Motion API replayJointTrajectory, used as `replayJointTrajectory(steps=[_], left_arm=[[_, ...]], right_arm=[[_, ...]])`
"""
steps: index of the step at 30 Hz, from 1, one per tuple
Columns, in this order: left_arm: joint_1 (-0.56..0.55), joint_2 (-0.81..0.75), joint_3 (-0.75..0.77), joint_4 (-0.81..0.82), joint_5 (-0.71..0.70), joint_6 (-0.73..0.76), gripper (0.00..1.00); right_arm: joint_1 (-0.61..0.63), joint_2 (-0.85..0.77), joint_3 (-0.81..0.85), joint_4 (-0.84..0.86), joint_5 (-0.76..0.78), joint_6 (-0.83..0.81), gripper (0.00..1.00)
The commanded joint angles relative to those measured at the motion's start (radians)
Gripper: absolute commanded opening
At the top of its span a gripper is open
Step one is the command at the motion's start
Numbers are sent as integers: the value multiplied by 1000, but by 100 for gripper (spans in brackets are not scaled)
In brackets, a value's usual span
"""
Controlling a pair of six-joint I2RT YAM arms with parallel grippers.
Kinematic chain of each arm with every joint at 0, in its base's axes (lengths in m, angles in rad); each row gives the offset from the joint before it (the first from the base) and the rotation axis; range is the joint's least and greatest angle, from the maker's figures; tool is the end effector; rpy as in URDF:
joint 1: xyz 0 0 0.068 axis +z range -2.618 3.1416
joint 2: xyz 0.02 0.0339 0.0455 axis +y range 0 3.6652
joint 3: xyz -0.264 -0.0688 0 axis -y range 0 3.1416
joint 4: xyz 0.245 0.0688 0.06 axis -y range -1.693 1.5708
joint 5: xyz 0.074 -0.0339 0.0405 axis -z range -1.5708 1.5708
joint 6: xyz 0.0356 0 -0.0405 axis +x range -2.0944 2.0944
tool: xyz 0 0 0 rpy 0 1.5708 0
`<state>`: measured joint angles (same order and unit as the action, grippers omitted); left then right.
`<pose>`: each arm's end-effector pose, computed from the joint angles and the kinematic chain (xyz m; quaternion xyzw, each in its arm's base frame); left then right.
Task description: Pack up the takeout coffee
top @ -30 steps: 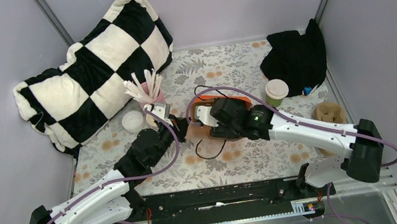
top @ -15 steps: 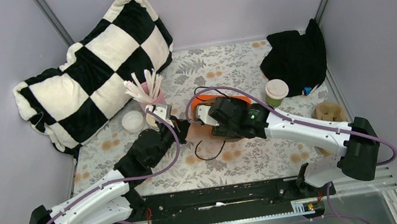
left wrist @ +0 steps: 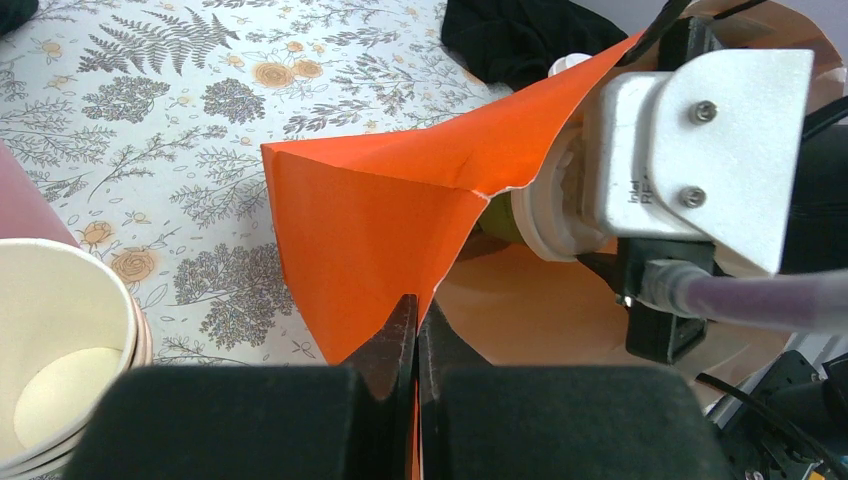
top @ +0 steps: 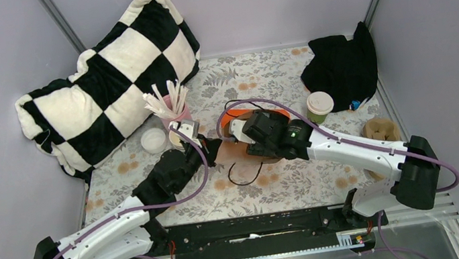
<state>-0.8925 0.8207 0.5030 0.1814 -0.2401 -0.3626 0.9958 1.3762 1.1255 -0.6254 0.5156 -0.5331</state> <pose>0.1315 -0.1497 0.2724 0.1199 0.7427 -0.3101 0.5812 0.1716 0.2325 0.2892 -0.5667 0.7163 -0.1579 0.3754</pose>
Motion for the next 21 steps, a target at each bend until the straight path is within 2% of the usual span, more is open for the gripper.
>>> replayJointTrajectory(steps=[1,17,21], left_arm=[[-3,13,0,-3,4,21,0],[-3,37,28,-13,27,28,0],[-3,40,43,-31,25,30,0]], right_arm=[[-41,-14,-20,58,18,12,59],[-104,31,-59,231,-62,-37,59],[-109,75,-56,240,26,-57,59]])
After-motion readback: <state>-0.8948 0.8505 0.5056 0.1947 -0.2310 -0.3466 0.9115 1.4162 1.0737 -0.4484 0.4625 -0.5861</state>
